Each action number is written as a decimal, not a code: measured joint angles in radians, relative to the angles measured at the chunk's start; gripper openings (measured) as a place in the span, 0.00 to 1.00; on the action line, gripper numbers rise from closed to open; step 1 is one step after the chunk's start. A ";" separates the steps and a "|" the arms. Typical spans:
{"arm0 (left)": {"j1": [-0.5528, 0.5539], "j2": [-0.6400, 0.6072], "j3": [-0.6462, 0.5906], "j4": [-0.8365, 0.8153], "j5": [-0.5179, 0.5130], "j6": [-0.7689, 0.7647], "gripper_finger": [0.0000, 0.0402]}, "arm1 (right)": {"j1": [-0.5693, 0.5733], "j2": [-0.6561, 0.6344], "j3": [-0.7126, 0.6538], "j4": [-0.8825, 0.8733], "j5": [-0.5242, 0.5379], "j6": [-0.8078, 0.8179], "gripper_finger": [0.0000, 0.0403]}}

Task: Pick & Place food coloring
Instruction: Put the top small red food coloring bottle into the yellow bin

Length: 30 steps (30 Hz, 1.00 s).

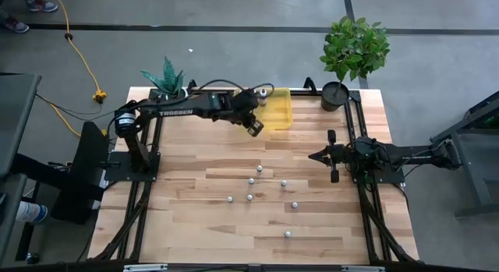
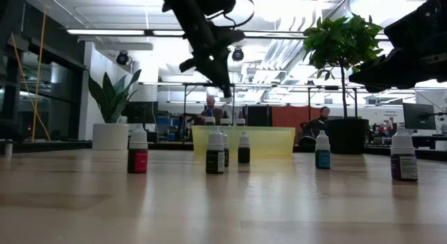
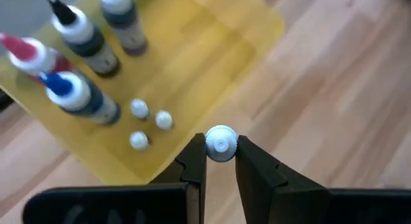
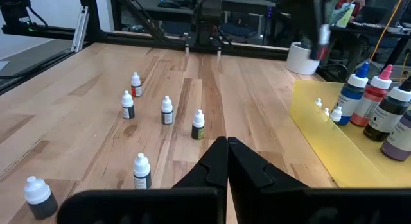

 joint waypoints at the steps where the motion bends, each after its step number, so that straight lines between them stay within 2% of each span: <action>1: 0.009 0.013 0.017 -0.004 -0.001 -0.008 0.13 | 0.000 0.000 0.000 0.000 0.000 0.000 0.00; 4: 0.033 0.077 0.092 -0.046 0.000 -0.011 0.13 | 0.000 0.000 0.000 0.000 0.000 0.000 0.00; 16: 0.087 0.413 0.524 -0.190 0.003 -0.032 0.13 | 0.000 0.001 0.000 0.000 0.000 0.000 0.00; 20: 0.088 0.483 0.565 -0.188 0.009 -0.078 0.13 | 0.000 0.000 0.000 0.000 0.000 0.000 0.00; 30: 0.080 0.548 0.565 -0.180 -0.018 -0.095 0.13 | 0.000 0.000 0.000 0.000 0.000 0.000 0.00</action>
